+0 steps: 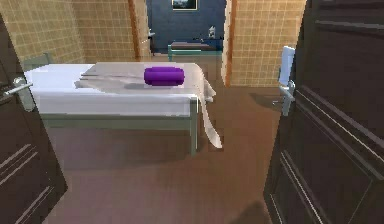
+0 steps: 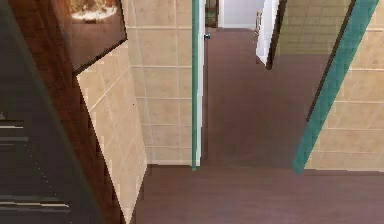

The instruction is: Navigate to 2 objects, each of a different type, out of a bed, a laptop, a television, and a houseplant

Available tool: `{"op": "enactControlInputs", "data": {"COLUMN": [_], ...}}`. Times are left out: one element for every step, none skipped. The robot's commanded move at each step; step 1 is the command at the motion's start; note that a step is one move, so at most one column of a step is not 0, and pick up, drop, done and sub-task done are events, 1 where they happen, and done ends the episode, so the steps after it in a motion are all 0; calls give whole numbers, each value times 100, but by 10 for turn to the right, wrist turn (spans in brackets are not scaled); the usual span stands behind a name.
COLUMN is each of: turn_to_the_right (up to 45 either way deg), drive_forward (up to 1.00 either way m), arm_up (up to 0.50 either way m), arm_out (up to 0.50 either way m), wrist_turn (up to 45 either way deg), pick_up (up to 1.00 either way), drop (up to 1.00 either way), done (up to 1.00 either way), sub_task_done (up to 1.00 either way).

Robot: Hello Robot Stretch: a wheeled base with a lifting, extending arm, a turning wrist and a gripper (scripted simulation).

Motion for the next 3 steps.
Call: {"op": "enactControlInputs", "data": {"turn_to_the_right": [-240,0,240], "drive_forward": [0,10,0], "arm_up": [0,0,0], "arm_out": [0,0,0], "wrist_turn": [0,0,0], "pick_up": [0,0,0], "drop": [0,0,0], "done": [0,0,0], "sub_task_done": [0,0,0]}}
